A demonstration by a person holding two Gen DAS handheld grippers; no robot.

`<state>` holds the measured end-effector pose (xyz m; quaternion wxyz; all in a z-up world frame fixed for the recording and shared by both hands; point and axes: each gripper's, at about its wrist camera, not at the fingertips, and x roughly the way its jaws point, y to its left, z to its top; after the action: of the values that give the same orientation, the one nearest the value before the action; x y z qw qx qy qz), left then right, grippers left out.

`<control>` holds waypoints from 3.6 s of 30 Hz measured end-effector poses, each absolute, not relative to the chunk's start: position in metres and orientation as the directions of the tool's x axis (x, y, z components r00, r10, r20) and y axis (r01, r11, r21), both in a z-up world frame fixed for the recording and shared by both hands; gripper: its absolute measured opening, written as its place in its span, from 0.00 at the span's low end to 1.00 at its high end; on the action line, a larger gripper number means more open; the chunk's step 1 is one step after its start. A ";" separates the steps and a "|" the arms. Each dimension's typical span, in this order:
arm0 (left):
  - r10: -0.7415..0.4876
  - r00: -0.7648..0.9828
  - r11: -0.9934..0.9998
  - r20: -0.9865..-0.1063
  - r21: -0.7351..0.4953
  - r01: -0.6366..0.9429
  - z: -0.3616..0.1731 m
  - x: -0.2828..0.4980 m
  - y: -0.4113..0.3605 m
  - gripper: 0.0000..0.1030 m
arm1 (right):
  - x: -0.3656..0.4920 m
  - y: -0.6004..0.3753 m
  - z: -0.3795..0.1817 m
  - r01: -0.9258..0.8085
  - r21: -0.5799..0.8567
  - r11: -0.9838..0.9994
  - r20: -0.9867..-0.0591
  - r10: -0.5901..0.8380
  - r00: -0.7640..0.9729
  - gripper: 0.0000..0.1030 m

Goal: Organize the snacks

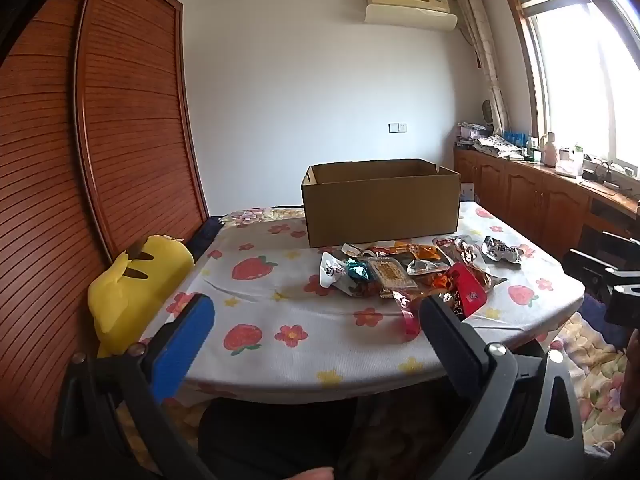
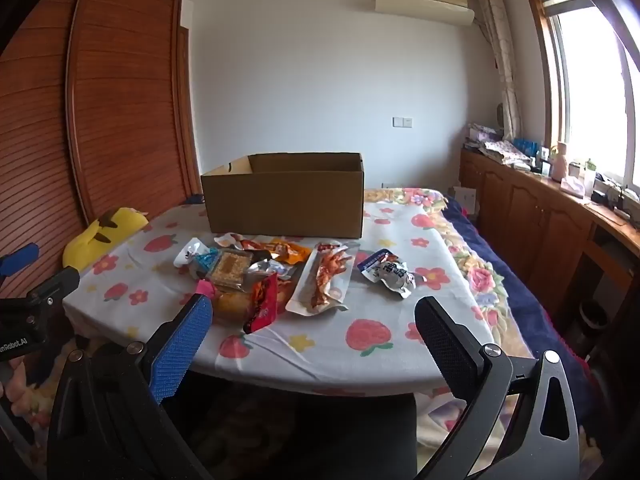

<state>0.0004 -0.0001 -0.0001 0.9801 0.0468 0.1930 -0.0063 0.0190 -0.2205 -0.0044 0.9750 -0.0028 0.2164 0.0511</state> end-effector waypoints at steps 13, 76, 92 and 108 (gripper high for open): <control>0.005 0.927 0.995 -0.375 0.095 0.032 -0.001 -0.001 -0.005 1.00 | 0.019 -0.221 -0.005 -0.101 0.017 0.995 -0.428 0.098 0.898 1.00; -0.005 0.936 0.995 -0.352 0.092 0.040 0.011 -0.009 -0.007 1.00 | 0.018 -0.223 -0.006 -0.094 0.018 0.995 -0.433 0.093 0.897 1.00; -0.050 0.904 0.992 -0.425 0.082 0.094 -0.005 0.012 -0.010 1.00 | 0.030 -0.232 -0.018 -0.089 0.025 0.996 -0.465 0.090 0.881 1.00; -0.212 0.801 0.968 -0.560 -0.011 0.249 -0.032 0.085 -0.031 0.98 | 0.091 -0.263 -0.039 -0.168 0.052 0.984 -0.534 0.169 0.828 0.97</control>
<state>0.0851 -0.0309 -0.0321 0.9483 0.0316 0.2915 -0.1215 0.0910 -0.2633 -0.0386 0.9561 0.0012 0.2793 0.0882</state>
